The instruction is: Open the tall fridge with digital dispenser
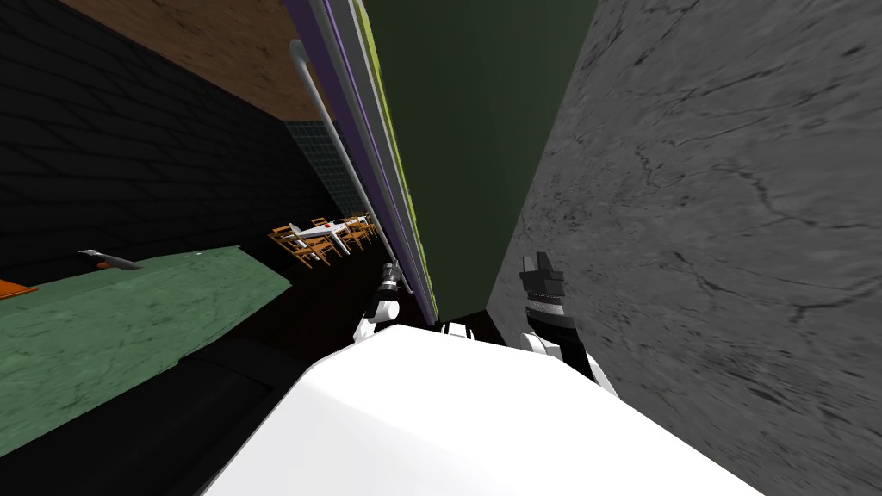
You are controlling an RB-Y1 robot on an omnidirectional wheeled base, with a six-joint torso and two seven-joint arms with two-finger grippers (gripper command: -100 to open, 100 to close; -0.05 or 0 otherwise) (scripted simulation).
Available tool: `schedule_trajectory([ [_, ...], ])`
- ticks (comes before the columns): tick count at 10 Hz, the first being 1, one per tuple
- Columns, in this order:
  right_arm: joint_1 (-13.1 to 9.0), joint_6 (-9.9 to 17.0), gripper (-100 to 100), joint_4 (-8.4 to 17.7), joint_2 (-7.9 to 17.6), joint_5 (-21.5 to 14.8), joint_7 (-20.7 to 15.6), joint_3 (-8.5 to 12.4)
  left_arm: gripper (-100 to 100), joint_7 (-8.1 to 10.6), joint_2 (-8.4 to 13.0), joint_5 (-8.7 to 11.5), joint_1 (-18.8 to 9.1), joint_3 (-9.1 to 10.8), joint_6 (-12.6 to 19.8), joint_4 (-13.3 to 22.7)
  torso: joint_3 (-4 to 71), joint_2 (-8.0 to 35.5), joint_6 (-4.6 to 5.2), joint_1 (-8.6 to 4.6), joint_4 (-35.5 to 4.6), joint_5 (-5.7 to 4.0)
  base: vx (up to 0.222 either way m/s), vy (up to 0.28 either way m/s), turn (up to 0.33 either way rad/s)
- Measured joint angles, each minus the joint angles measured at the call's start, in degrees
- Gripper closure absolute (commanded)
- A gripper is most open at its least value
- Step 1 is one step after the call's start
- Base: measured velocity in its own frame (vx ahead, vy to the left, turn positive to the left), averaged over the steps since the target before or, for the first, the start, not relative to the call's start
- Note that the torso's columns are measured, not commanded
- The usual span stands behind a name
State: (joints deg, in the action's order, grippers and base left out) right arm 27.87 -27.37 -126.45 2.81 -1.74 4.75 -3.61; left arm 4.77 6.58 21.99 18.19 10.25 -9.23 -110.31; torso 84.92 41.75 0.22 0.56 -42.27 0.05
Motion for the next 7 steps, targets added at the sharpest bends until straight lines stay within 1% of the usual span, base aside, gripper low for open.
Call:
schedule_trajectory([
  [1, 0.00, 0.00, 0, 0.00, -0.01, 0.00, 0.00, 0.00, 100, 0.15, 0.45, 0.04, -0.07, -0.20, -0.02, 0.04, 0.09, -0.16, 0.09, -0.38, 0.05, -0.03, -0.048, 0.258, -0.094],
  [2, -0.01, 0.00, 0, 0.00, 0.00, 0.00, 0.00, 0.00, 100, 0.36, 0.93, 0.14, -0.09, -0.72, -0.12, 0.08, 0.12, -0.23, 0.20, -0.49, 0.08, -0.07, -0.078, 0.330, -0.166],
  [3, -0.01, 0.00, 0, 0.00, 0.00, 0.00, 0.00, 0.00, 100, 0.80, 1.79, 0.41, 0.03, -1.40, 0.05, -0.03, 0.14, -0.24, 0.23, -0.37, 0.01, -0.10, -0.057, 0.303, -0.082],
  [4, 0.00, 0.00, 0, 0.00, 0.00, 0.00, 0.00, 0.00, 100, 1.01, 2.22, 0.47, 0.07, -1.79, 0.23, -0.26, 0.15, -0.26, 0.09, -0.53, -0.01, -0.11, -0.042, 0.275, -0.057],
  [6, 0.00, 0.00, 0, 0.00, 0.00, 0.00, 0.00, 0.00, 100, 1.66, 3.65, 0.91, -0.07, -2.63, 0.88, -0.61, 0.19, -0.28, 0.30, -0.71, -0.08, -0.24, -0.045, 0.278, -0.090],
  [7, 0.00, 0.00, 0, 0.00, -0.01, 0.00, 0.00, -0.01, 100, 1.90, 4.18, 1.00, -0.22, -3.04, 0.81, -0.52, 0.16, -0.24, 0.21, -0.83, -0.03, -0.21, -0.044, 0.307, -0.125],
])
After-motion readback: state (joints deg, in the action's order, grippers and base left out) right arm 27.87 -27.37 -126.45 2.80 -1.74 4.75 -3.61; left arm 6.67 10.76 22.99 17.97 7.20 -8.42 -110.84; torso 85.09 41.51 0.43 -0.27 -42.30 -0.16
